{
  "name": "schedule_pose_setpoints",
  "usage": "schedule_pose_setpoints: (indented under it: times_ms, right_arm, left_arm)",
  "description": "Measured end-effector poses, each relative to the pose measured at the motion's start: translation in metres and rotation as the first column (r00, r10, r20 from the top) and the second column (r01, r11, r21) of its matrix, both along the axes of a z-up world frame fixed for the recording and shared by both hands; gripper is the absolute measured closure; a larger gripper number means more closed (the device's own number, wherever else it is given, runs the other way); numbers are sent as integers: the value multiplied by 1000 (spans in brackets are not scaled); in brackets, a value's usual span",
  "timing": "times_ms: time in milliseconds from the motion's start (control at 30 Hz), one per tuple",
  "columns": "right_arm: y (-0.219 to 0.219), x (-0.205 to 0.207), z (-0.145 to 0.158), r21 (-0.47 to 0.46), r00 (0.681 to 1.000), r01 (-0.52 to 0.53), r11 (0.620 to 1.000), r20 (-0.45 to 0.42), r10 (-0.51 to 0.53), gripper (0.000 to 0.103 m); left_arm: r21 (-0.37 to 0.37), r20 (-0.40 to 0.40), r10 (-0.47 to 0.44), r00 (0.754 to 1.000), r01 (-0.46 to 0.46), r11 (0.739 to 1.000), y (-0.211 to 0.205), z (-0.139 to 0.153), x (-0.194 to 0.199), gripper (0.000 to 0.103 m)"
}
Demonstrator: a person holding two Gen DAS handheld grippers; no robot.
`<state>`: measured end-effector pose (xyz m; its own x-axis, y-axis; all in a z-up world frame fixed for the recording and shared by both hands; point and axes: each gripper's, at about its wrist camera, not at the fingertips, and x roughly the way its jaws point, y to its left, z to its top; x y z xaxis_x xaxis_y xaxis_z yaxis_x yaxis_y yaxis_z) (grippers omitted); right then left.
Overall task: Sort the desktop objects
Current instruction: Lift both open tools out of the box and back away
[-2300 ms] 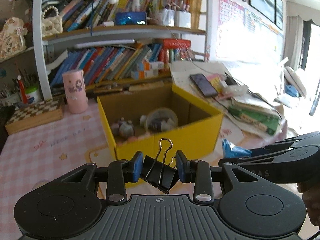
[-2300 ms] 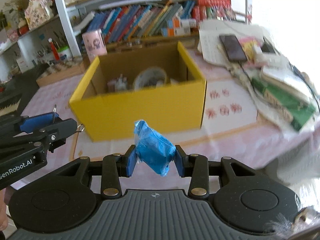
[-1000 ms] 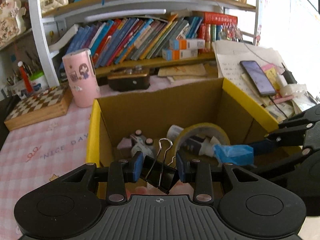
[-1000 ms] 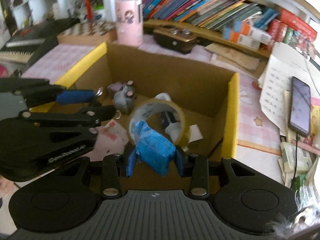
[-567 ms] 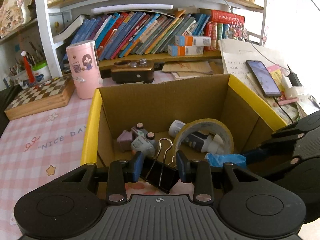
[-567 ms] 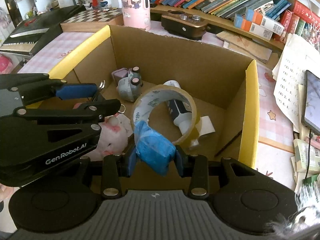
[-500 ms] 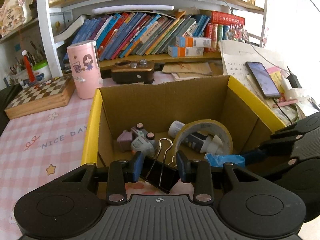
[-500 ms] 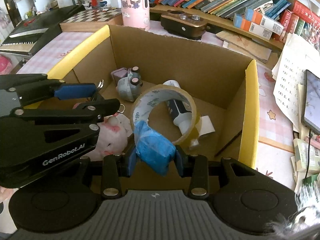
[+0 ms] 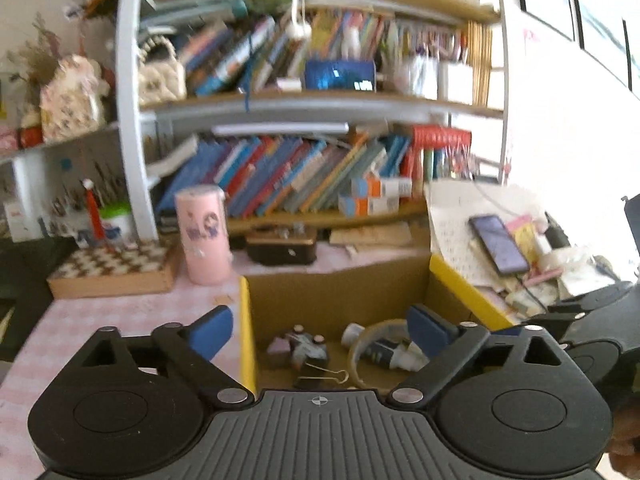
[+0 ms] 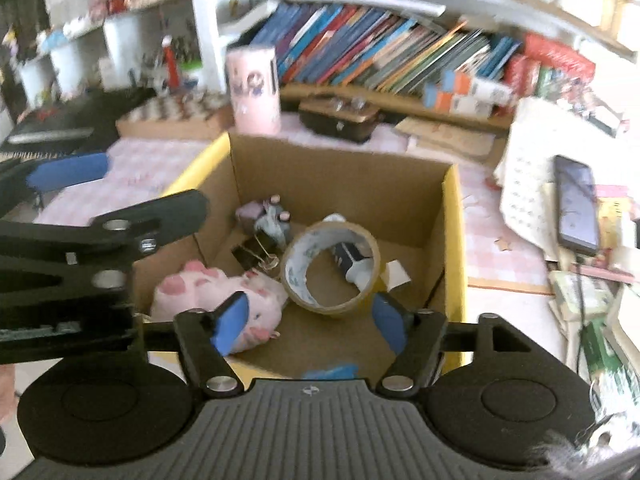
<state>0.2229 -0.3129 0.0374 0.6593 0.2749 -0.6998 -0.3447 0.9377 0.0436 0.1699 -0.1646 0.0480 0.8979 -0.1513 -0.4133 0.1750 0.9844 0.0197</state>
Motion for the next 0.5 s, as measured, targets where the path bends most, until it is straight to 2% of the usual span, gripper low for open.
schedule_pose_setpoints:
  times_ms: [300,500]
  right_arm:
    - [14,-69,18,22,985,109,994,132,-111,25]
    - [27,-109,16,60,966,190,980,170,-197,22]
  left_arm:
    - [12,69,89,994,-90,996,39,7,-65,2]
    - [18,44,161,986,-162,987,71,-1,-100,2]
